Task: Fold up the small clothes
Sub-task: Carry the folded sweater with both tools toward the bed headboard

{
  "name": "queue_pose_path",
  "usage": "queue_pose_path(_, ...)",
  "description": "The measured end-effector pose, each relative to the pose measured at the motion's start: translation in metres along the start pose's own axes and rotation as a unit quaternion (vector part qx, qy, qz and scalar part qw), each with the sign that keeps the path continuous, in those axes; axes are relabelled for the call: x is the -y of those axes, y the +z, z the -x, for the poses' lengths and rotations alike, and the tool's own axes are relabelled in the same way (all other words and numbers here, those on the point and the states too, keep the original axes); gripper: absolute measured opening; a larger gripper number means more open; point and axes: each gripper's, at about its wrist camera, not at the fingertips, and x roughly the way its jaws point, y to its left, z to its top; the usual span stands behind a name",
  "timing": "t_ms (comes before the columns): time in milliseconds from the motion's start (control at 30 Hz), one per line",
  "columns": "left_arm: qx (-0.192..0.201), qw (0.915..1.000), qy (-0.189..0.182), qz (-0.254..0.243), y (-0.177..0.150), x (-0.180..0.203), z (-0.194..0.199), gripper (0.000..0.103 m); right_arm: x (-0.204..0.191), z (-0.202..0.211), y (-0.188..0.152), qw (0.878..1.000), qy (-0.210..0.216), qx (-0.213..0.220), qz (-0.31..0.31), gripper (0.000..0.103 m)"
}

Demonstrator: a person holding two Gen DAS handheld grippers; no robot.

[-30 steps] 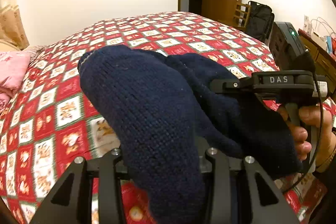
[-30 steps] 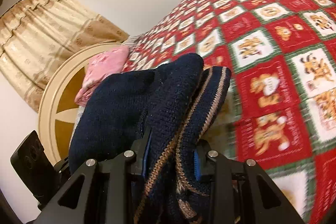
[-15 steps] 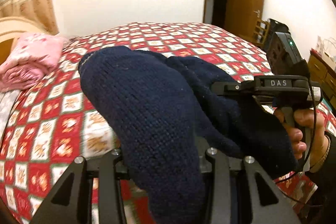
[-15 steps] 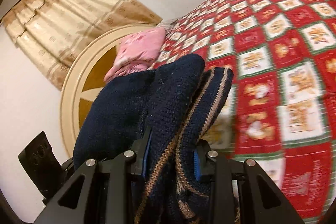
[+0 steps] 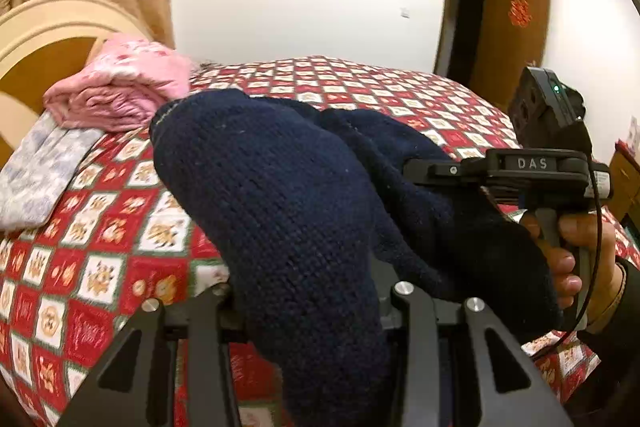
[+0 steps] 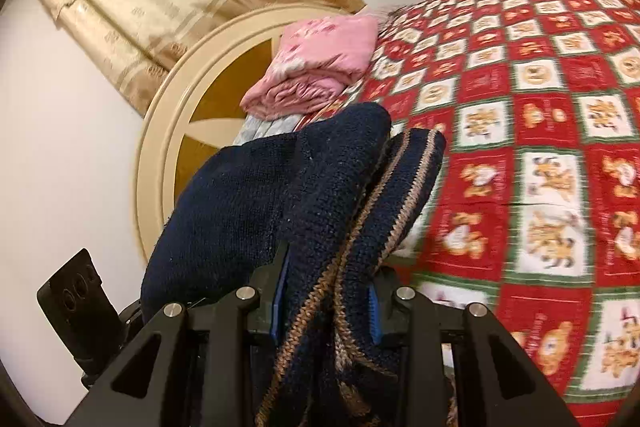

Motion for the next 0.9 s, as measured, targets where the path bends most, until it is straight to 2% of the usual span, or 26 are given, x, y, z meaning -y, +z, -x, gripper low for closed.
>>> queue_pose_path(200,0.003,0.9994,0.013,0.032,-0.013,-0.033,0.006,0.041,-0.028,-0.04,-0.001,1.0,0.005,-0.024,0.019,0.033)
queue_pose_path(400,-0.001,0.9979,0.021,0.061,-0.03,-0.068,0.006,0.041,-0.039,-0.079,-0.007,0.999,0.01,-0.047,0.022,0.033)
queue_pose_path(900,-0.038,0.993,0.027,0.108,-0.065,-0.128,-0.021,0.041,-0.034,-0.164,-0.019,0.995,0.007,-0.1,0.014,0.033)
